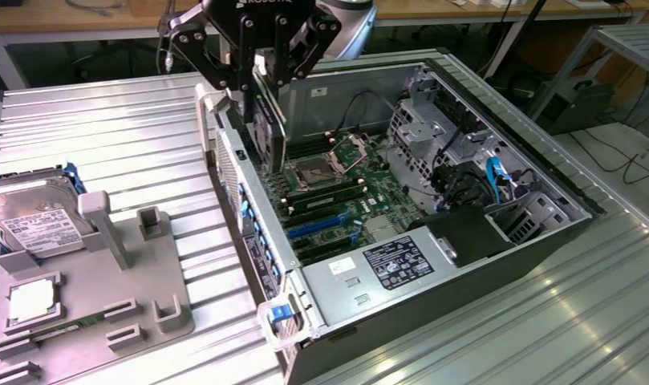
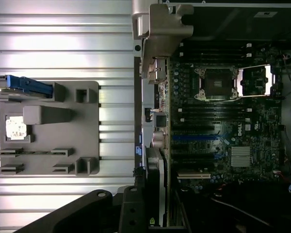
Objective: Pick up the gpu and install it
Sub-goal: 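Pick up the gpu and move the gpu toward the slot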
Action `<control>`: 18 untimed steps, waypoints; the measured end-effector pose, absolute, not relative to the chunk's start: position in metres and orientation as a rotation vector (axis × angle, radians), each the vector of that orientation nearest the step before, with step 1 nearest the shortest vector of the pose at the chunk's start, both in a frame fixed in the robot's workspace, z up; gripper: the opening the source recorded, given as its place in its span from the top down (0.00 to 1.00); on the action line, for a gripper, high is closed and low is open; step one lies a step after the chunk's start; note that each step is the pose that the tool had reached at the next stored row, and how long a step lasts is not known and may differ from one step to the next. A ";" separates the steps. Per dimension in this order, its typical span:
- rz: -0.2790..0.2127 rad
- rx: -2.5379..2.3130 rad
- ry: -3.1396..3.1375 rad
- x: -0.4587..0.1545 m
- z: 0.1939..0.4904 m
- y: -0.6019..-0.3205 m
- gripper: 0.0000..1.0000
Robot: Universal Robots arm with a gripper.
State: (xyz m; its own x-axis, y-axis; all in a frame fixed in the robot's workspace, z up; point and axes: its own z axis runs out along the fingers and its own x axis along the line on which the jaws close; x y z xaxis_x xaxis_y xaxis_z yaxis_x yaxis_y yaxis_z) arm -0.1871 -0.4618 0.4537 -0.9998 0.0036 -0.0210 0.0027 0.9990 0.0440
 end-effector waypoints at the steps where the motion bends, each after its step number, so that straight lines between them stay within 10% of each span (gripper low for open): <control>1: 0.069 0.005 3.120 -0.186 0.454 -0.462 0.72; 18: 0.069 0.005 3.120 -0.159 0.454 -0.462 0.72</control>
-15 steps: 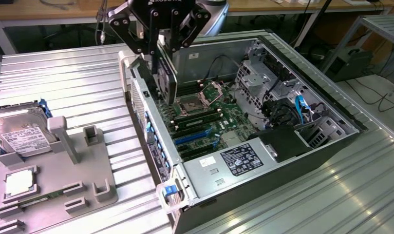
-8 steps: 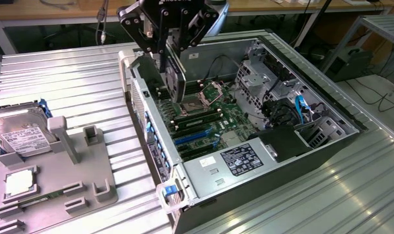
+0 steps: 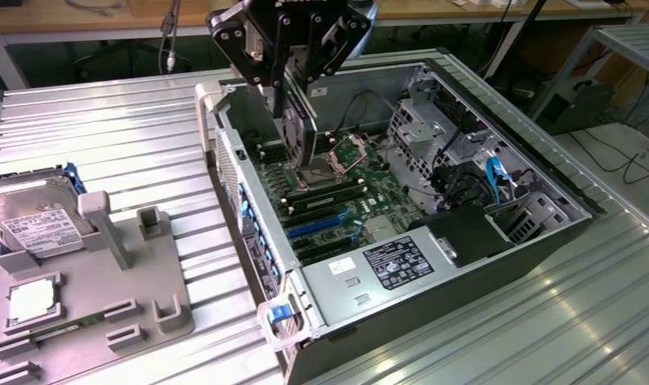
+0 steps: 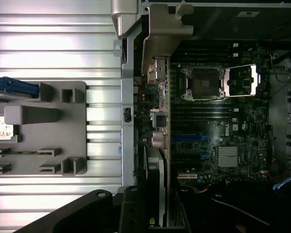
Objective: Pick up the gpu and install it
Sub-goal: 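Pick up the gpu and move the gpu toward the slot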
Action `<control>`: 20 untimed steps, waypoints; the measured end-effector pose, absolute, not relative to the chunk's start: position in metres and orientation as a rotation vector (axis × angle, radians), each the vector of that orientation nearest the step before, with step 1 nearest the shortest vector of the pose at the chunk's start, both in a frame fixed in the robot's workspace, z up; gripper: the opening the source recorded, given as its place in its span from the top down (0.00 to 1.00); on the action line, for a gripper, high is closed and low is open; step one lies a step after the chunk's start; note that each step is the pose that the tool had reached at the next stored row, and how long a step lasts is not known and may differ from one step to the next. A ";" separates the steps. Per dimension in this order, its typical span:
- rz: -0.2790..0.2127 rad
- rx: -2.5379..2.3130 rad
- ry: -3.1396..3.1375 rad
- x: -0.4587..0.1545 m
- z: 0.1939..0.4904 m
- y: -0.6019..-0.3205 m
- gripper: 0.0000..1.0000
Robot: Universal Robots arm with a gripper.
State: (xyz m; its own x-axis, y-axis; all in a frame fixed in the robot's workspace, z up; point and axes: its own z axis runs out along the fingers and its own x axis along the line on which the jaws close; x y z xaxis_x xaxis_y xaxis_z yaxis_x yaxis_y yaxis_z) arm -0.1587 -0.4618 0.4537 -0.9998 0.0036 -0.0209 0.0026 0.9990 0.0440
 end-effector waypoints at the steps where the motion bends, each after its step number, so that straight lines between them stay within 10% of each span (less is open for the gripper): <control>1: 0.069 0.005 3.120 -0.158 0.454 -0.462 0.72; 20: 0.069 -0.002 3.120 -0.132 0.454 -0.462 0.72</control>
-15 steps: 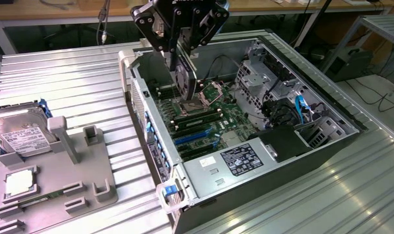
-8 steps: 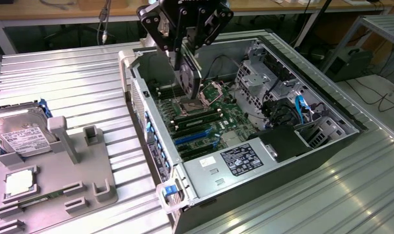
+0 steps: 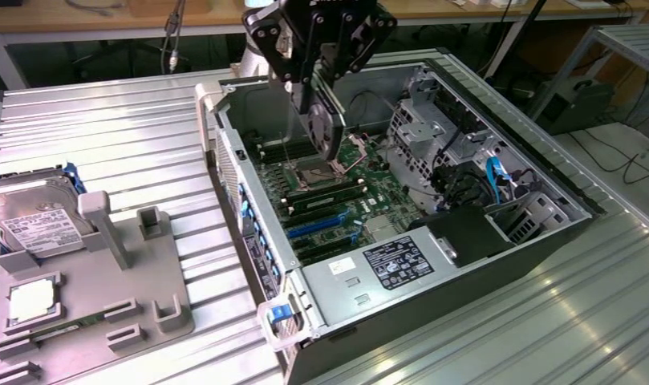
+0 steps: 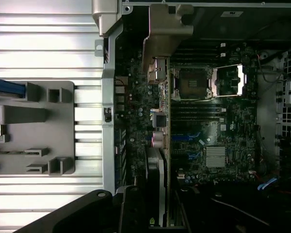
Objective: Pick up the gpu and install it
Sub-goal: 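Pick up the gpu and move the gpu toward the slot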
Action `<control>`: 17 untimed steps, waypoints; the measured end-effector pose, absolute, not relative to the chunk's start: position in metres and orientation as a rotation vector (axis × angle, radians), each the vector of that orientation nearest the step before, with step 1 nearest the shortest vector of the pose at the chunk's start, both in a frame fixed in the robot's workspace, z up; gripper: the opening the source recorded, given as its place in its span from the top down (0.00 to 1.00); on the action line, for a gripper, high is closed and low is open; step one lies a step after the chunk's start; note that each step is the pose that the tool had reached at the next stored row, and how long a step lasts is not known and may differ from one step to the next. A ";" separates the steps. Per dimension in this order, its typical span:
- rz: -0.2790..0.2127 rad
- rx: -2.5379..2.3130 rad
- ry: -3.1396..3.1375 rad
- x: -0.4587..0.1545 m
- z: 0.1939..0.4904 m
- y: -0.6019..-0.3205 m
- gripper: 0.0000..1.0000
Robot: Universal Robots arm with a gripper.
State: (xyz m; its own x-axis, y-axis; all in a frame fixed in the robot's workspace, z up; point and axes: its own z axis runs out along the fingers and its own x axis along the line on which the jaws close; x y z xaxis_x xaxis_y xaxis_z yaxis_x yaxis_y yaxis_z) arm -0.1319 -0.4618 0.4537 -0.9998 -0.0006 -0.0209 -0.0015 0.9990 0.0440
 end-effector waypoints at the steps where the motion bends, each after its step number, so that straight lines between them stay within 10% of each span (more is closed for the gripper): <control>1: 0.069 -0.008 3.120 -0.130 0.454 -0.462 0.72; 17: 0.069 -0.030 3.120 -0.102 0.454 -0.462 0.72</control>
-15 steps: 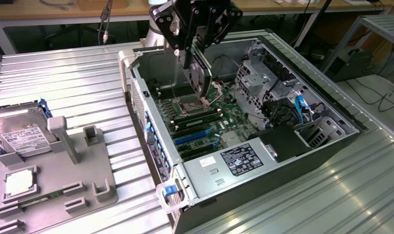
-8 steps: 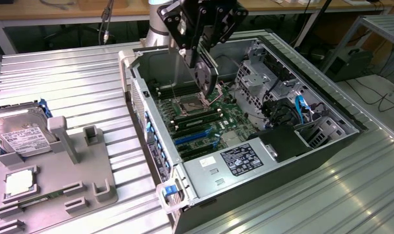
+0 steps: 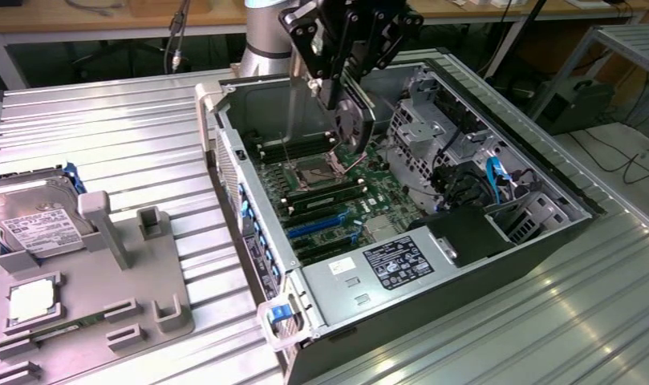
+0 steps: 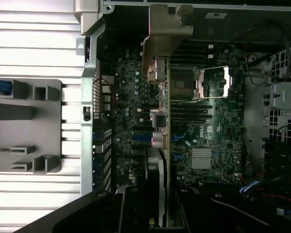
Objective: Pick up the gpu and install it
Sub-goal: 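Pick up the gpu and move the gpu toward the slot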
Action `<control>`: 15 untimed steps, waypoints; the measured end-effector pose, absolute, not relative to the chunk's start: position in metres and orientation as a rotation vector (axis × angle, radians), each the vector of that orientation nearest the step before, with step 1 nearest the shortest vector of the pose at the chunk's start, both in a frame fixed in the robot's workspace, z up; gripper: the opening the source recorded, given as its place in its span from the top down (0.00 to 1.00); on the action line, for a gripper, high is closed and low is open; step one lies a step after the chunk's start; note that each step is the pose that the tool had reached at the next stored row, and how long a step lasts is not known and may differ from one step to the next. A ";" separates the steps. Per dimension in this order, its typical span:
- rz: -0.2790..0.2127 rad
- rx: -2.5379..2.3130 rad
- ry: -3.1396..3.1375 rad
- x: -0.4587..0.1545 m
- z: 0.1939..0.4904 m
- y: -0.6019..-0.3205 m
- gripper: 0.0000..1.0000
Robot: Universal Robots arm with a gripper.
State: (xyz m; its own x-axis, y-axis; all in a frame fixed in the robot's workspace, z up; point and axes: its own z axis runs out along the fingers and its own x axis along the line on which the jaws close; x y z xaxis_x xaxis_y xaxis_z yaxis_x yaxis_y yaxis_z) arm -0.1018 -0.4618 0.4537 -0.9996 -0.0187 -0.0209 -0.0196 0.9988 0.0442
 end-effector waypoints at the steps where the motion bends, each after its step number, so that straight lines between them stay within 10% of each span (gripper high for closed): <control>1: 0.069 -0.030 3.120 -0.100 0.454 -0.462 0.72; 15: 0.069 -0.031 3.120 -0.079 0.454 -0.462 0.72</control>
State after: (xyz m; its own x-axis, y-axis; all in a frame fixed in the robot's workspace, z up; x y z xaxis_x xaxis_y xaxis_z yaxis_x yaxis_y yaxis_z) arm -0.0791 -0.4618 0.4537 -0.9996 -0.0196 -0.0210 -0.0205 0.9988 0.0443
